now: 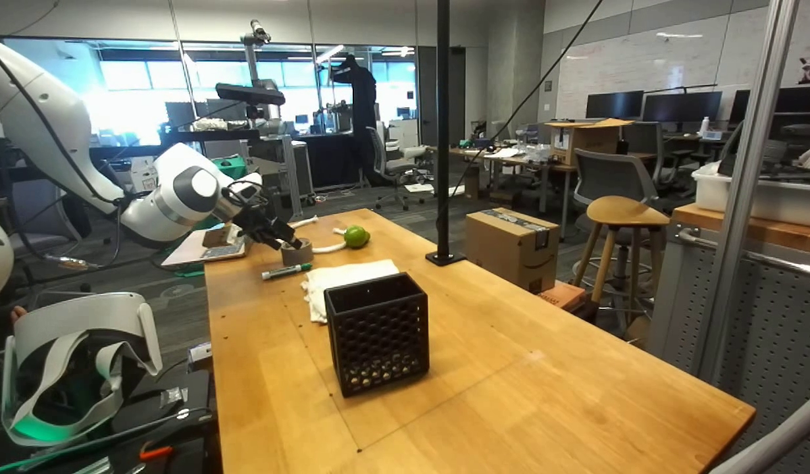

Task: Put the marker on the cloth, fold the cloth and put it in the box

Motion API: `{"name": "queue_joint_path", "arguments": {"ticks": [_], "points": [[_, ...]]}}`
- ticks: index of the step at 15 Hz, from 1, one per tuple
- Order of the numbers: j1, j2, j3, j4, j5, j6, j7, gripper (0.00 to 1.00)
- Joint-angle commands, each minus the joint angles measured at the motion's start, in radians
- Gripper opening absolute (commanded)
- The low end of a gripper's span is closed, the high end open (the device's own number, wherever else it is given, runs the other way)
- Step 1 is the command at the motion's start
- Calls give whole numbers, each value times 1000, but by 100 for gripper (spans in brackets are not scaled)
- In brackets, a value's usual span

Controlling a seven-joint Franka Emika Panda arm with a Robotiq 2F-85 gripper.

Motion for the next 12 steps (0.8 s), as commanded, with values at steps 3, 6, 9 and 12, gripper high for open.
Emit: {"name": "queue_joint_path", "arguments": {"ticks": [3,6,9,12], "points": [[3,-48,-49,11,132,-16,-93,100],[67,6,-81,-65,165,-35,-111,100],[140,35,-103,-144,194,-34,-108,100],[190,72,-77,-211,229,-29,-102,100]]}}
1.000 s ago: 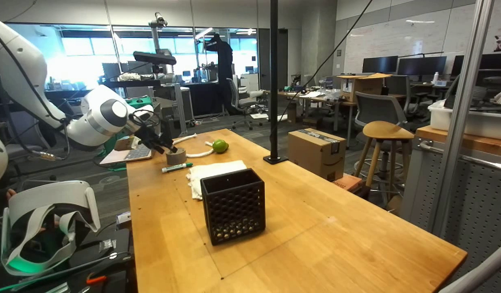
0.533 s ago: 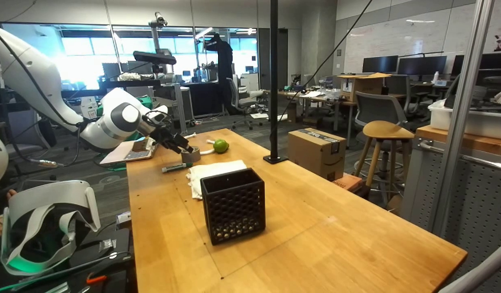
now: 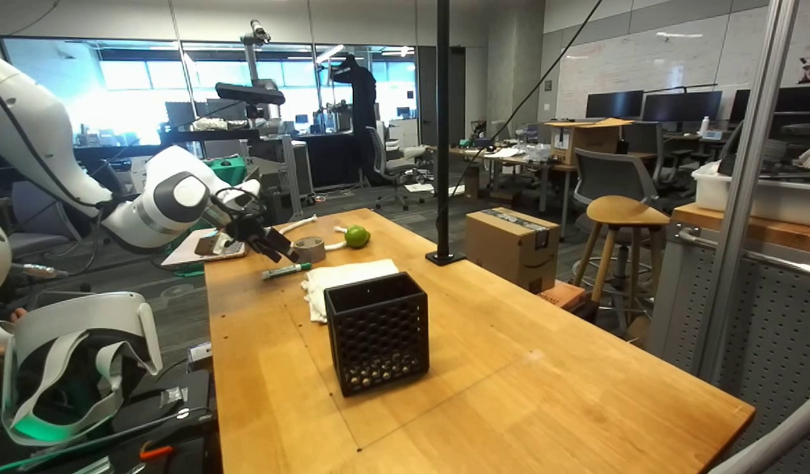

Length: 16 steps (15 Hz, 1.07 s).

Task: Put the marker on the cloth, fold the cloth and put it in the box

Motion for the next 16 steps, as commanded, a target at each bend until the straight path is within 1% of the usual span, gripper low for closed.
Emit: {"name": "queue_joint_path", "arguments": {"ticks": [1,4,7,12,16], "points": [[77,82,16,-96,56,12,-22,100],[92,124,76,-112,93,21,-20,100],[85,145,109,-100,122,28,-24,100],[40,129,152,-48,144,68,-27,100],[-37,90,184,8,141,123,-26,100]]}}
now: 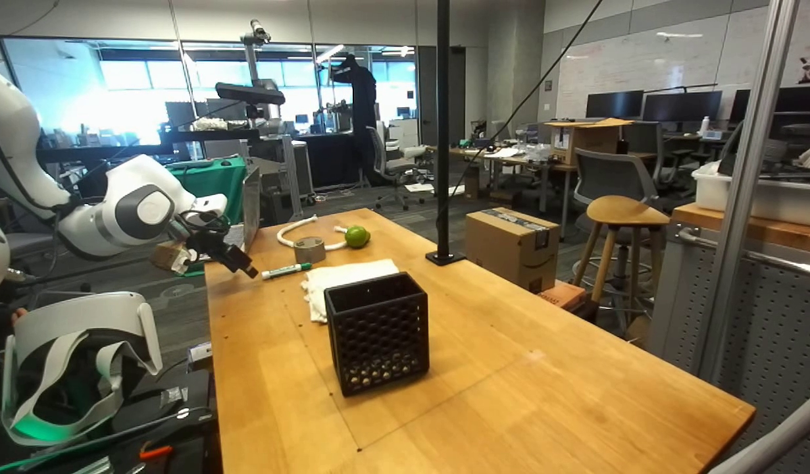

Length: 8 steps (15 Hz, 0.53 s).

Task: Put the marker on the cloth, fold the cloth and put it in the box

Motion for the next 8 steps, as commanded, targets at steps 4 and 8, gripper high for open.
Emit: {"name": "queue_joint_path", "arguments": {"ticks": [4,8], "points": [[-131,-59,26,102,16,66,-28,100],[-185,-84,48,125,15,74,-31,100]]}}
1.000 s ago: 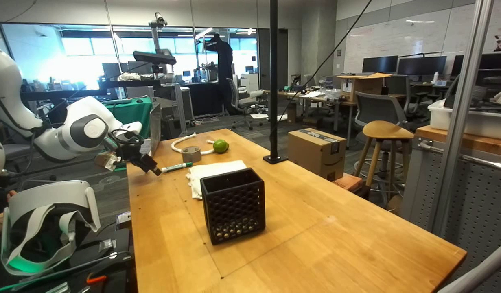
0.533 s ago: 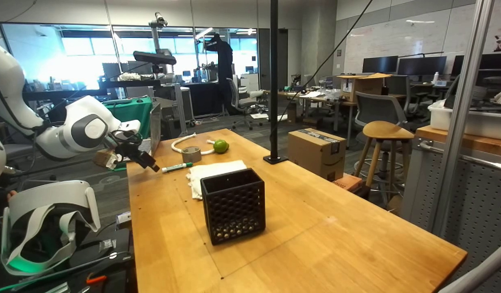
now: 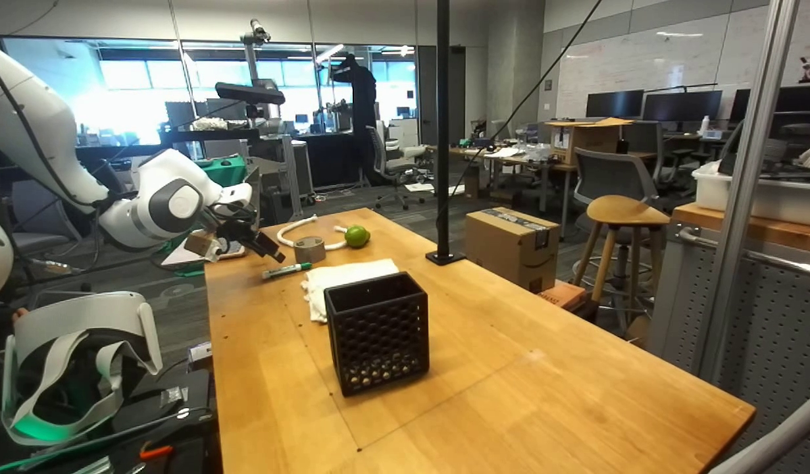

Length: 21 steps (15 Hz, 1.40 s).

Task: Put the marker on the cloth, fold the cloth and put it in the box

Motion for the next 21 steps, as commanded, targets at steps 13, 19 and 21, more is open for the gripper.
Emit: {"name": "queue_joint_path", "arguments": {"ticks": [13,19,21], "points": [[-122,-25,118,7,22,49,-19,42],[-105,34,103,-35,13,69,-27,12],[-60,68,63,-47,9,78,-32,16]]}}
